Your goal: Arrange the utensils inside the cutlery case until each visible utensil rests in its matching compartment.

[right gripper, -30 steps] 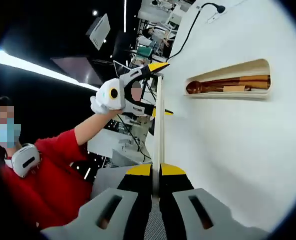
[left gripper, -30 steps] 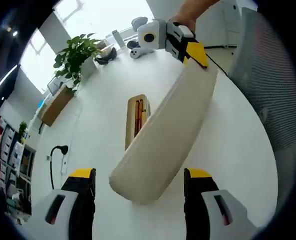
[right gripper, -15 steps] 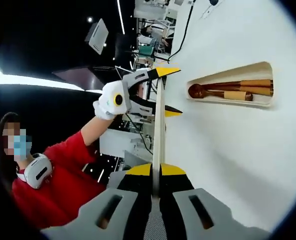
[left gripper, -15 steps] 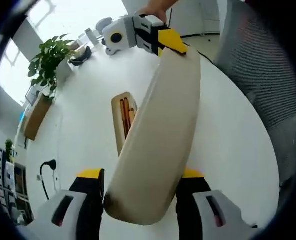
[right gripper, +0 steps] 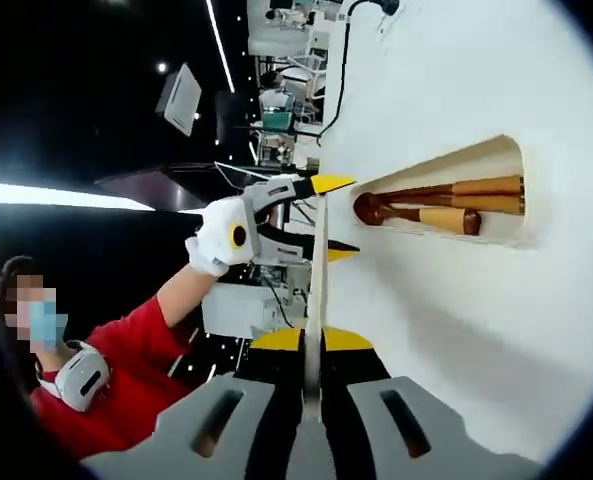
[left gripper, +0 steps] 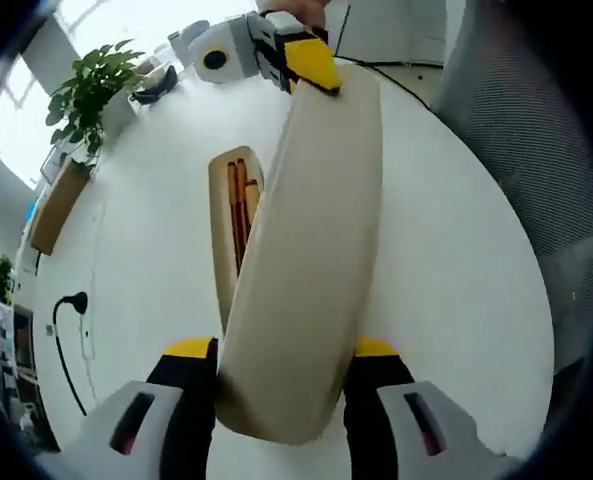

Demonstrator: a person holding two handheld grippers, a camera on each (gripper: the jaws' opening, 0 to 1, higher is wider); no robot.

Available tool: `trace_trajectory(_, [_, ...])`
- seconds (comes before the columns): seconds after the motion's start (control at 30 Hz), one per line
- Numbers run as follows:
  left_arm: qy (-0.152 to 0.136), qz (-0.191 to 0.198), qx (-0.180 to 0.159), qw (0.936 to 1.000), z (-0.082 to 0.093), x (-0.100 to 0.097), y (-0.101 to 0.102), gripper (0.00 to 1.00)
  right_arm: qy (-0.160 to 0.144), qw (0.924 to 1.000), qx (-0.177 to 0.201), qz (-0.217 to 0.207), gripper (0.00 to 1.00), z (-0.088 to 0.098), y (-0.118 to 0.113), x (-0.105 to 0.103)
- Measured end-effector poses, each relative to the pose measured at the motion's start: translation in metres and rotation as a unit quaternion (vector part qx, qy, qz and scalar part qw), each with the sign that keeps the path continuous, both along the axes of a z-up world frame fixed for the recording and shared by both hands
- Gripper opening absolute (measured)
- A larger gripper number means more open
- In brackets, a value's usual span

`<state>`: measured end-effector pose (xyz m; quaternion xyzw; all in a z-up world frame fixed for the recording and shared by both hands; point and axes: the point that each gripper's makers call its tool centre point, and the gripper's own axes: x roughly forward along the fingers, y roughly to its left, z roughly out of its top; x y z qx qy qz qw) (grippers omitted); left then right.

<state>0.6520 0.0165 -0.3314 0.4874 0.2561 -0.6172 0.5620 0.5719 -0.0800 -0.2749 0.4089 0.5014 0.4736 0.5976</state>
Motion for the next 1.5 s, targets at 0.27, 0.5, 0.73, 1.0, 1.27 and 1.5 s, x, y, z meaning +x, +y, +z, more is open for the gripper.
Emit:
trace_trajectory(0.27, [0.003,0.032,-0.008,0.9994,-0.009,0.017,-0.001,0.5,-0.014,0.996,-0.034,-0.081,0.08,-0.018,-0.016,0.021])
trace_trajectory(0.5, [0.007,0.062,-0.004,0.998,-0.021,0.02,-0.005,0.49,-0.048,0.9862,-0.106,-0.118,0.16,-0.044,-0.033,0.029])
trace_trajectory(0.73, [0.018,0.081,-0.005,0.9965,-0.023,0.019,-0.006,0.48,-0.086,0.9751,-0.142,-0.147,0.28,-0.043,-0.046,0.036])
trace_trajectory(1.0, [0.045,0.133,-0.01,0.99,-0.022,0.013,-0.005,0.48,-0.163,0.9413,-0.244,-0.167,0.17,-0.046,-0.067,0.054])
trace_trajectory(1.27, [0.072,0.16,-0.011,0.9844,-0.023,0.011,-0.003,0.48,-0.18,0.933,-0.262,-0.168,0.19,-0.043,-0.057,0.052])
trace_trajectory(1.5, [0.08,0.146,-0.009,0.986,-0.023,0.006,-0.003,0.45,-0.166,0.9306,-0.276,-0.175,0.19,-0.046,-0.06,0.054])
